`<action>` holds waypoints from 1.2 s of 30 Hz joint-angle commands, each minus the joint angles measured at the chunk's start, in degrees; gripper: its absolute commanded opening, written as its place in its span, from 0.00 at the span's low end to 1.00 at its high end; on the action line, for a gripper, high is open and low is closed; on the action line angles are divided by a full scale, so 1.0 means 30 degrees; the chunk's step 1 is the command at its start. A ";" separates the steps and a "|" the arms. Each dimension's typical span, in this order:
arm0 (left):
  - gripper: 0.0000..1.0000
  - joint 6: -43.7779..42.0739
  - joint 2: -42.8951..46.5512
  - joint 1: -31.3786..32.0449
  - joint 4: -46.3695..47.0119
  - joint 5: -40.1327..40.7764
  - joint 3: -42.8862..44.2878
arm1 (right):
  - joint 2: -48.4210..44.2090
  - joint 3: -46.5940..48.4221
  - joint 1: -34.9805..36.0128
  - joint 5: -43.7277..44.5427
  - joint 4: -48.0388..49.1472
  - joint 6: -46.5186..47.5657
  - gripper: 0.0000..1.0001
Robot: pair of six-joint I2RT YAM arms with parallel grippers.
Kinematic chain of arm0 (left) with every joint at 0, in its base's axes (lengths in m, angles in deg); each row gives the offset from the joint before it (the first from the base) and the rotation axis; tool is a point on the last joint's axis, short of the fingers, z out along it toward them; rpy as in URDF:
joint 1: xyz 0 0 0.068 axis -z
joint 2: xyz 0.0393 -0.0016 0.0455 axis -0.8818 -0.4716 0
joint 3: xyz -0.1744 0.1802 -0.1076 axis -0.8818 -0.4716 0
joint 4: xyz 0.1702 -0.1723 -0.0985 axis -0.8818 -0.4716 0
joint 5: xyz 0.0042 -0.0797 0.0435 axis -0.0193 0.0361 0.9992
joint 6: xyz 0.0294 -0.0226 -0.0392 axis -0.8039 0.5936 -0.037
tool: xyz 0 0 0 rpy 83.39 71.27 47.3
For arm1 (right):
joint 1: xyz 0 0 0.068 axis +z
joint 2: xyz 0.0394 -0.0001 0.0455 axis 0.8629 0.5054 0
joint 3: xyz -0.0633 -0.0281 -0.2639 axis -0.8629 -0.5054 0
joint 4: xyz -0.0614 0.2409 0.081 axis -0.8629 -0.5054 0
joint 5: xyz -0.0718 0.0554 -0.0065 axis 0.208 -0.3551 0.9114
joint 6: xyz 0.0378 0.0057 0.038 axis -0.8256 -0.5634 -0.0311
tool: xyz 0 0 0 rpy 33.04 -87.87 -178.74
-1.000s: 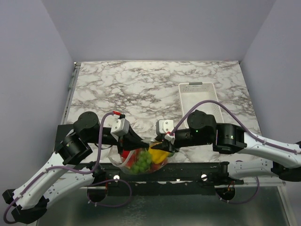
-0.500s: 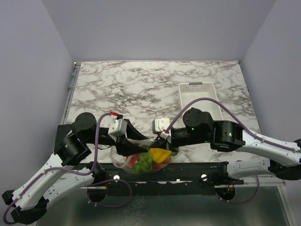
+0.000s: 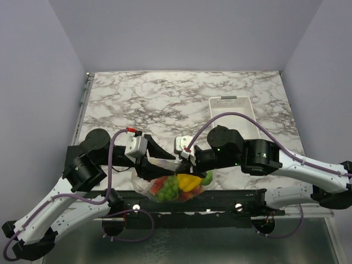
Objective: Place the food in the zip-top bag and seal the zipper
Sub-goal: Zip the zipper food storage bag at the center of the board.
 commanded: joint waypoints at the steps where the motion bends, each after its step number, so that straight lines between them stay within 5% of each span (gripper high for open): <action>1: 0.49 -0.0322 -0.0382 0.0085 0.0448 0.0331 0.0498 | -0.0050 0.0786 -0.0096 0.0506 0.0624 -0.0439 0.01; 36: 0.26 -0.0219 -0.0591 0.0079 0.1102 0.0322 -0.0236 | 0.0128 0.0837 -0.0097 0.0630 0.0818 -0.0602 0.01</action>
